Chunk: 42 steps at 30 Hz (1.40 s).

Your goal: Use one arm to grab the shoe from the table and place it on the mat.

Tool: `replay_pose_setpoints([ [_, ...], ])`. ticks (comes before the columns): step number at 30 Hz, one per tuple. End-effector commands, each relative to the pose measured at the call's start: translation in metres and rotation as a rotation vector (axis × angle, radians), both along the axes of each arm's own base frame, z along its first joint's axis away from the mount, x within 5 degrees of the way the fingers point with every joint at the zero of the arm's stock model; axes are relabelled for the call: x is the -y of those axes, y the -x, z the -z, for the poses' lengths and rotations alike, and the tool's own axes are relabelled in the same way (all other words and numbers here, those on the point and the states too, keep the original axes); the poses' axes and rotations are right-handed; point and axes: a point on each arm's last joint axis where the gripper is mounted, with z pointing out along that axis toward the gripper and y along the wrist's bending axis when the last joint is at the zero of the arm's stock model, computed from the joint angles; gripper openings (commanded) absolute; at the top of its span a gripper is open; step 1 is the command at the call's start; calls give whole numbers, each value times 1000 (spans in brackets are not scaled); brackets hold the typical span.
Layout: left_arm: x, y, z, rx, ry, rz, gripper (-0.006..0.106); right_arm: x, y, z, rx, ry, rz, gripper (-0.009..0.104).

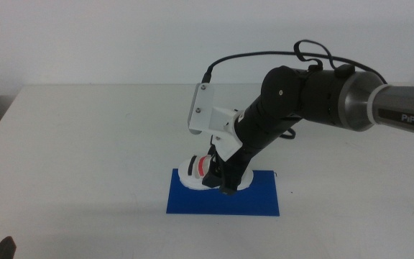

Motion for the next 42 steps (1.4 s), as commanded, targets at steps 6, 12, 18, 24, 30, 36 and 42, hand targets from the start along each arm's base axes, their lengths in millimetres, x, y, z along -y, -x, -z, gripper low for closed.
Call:
replay_pose_setpoints([
  [6, 0, -1, -5, 87, 11, -3, 94, 3, -8, -24, 78, -67, -6, -4],
  [12, 0, -1, -5, 87, 11, -3, 94, 3, -12, -7, 61, -26, -16, -4],
  [18, 0, -1, -5, 87, 11, -3, 94, 3, -15, 4, 47, -3, -18, -4],
  [24, 0, -1, -5, 87, 11, -3, 94, 2, -16, 14, 24, 8, -17, 3],
  [30, 0, -1, -5, 87, 11, -3, 94, 4, -15, 3, 45, -6, -17, 82],
  [36, 0, -1, -5, 87, 11, -3, 94, 15, -4, -51, 104, -94, 68, 92],
  [42, 0, -1, -5, 87, 11, -3, 94, 66, 33, -127, 225, -234, 325, 92],
])
